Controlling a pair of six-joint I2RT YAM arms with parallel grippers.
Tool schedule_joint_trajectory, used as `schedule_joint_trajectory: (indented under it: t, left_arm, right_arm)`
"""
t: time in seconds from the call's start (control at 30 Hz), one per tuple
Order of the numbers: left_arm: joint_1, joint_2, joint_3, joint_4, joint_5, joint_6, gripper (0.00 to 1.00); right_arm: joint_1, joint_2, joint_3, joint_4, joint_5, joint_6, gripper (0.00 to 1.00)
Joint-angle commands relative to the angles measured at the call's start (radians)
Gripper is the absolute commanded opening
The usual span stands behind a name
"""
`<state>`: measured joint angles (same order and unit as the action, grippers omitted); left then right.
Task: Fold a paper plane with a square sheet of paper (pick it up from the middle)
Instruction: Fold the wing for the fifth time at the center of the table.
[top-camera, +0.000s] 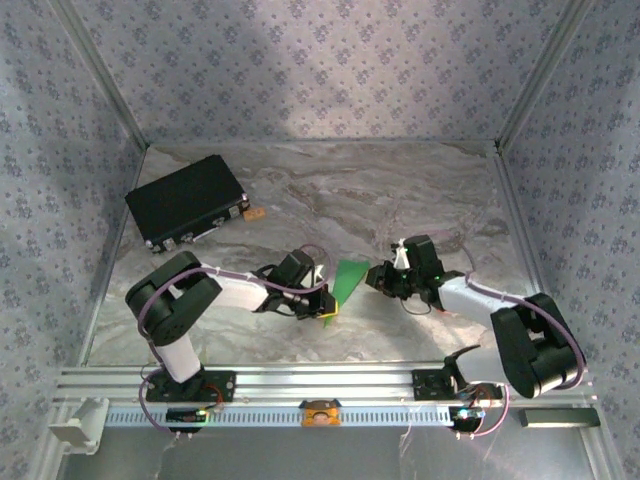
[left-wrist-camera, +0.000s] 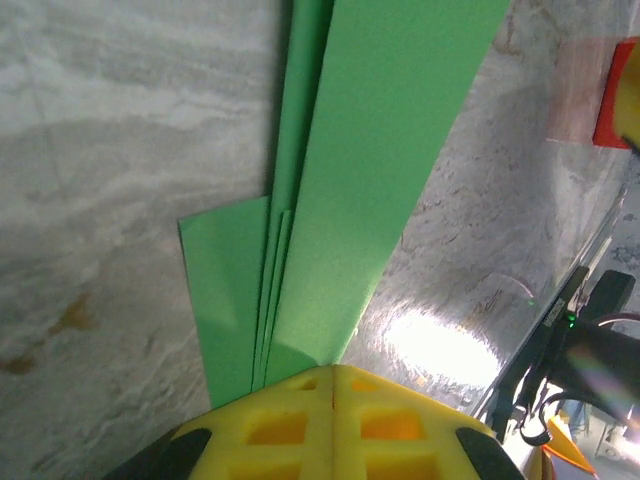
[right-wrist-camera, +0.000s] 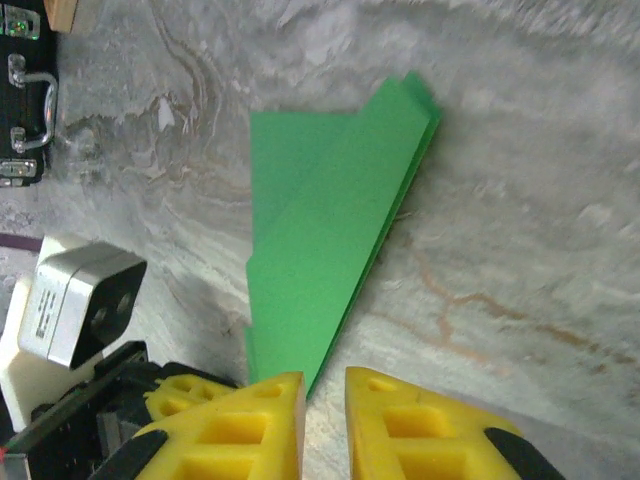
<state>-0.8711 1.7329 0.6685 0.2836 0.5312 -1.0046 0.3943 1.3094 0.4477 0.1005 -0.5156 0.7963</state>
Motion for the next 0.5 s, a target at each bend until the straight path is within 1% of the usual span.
schedule_joint_trajectory:
  t: [0.0, 0.1, 0.27, 0.4, 0.47]
  left_arm:
    - [-0.005, 0.033, 0.016, 0.0, -0.038, -0.041, 0.0]
    - [-0.006, 0.037, 0.01, 0.032, -0.043, -0.071, 0.0]
    - [-0.018, 0.034, 0.004, 0.073, -0.056, -0.108, 0.0]
    - [-0.033, 0.016, 0.009, 0.073, -0.076, -0.116, 0.0]
    - [-0.04, -0.004, 0.012, 0.067, -0.087, -0.111, 0.04]
  right_arm:
    - [0.04, -0.018, -0.019, 0.004, 0.038, 0.036, 0.23]
    - [0.069, -0.008, -0.02, 0.003, 0.06, 0.036, 0.23]
    - [0.08, 0.026, -0.014, 0.018, 0.065, 0.052, 0.23]
    - [0.098, 0.048, 0.004, 0.031, 0.069, 0.058, 0.24]
    - [0.105, 0.061, 0.018, 0.03, 0.071, 0.06, 0.24]
